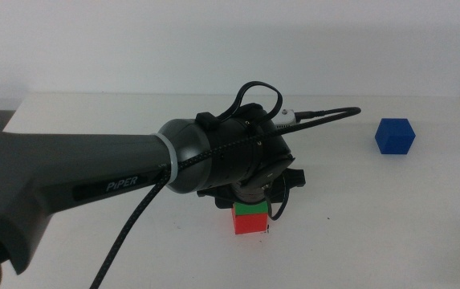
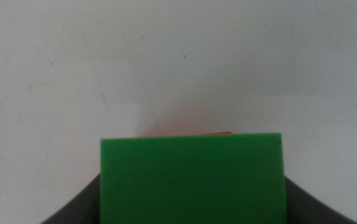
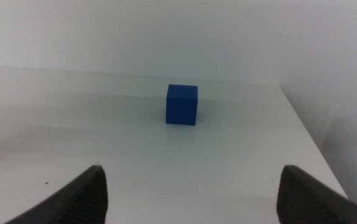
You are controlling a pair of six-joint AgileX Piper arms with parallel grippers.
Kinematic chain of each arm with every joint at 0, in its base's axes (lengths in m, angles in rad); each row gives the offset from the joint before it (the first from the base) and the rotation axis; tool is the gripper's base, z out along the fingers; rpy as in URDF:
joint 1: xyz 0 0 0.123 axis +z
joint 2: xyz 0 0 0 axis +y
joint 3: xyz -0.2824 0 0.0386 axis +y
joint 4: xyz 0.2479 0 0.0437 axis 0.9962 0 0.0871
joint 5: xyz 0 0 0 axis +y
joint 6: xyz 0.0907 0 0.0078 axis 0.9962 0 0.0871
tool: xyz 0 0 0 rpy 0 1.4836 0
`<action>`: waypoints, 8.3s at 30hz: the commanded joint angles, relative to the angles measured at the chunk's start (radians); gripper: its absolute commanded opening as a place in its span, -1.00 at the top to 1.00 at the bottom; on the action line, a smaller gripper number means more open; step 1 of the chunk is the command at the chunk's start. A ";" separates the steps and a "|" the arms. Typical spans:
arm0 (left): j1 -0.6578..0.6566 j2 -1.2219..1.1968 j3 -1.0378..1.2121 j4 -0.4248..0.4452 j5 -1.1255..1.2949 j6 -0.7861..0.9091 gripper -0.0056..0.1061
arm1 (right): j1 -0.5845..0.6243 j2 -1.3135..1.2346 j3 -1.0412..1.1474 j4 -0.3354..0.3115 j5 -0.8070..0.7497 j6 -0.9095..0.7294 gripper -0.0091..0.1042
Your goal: Stack red cubes first, then green, then blue cubes in a specific spot.
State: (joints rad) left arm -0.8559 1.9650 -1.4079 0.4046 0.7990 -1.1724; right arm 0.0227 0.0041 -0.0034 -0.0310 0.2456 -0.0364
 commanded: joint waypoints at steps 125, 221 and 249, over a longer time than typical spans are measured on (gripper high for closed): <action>-0.002 -1.263 0.140 -0.177 0.282 0.914 -0.78 | 0.029 2.247 -1.924 0.006 0.688 0.044 0.79; 0.005 -1.263 0.142 -0.135 0.255 0.914 -0.78 | 0.096 0.695 -0.867 0.098 0.491 0.069 -0.80; 0.830 -1.965 1.345 -0.425 -0.486 0.914 -0.78 | -0.014 -0.004 0.003 0.060 0.005 0.090 -0.80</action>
State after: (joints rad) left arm -0.0295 0.0141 -0.0832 -0.0081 0.3355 -0.2583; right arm 0.0173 0.0070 -0.0060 0.0321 0.2559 0.0512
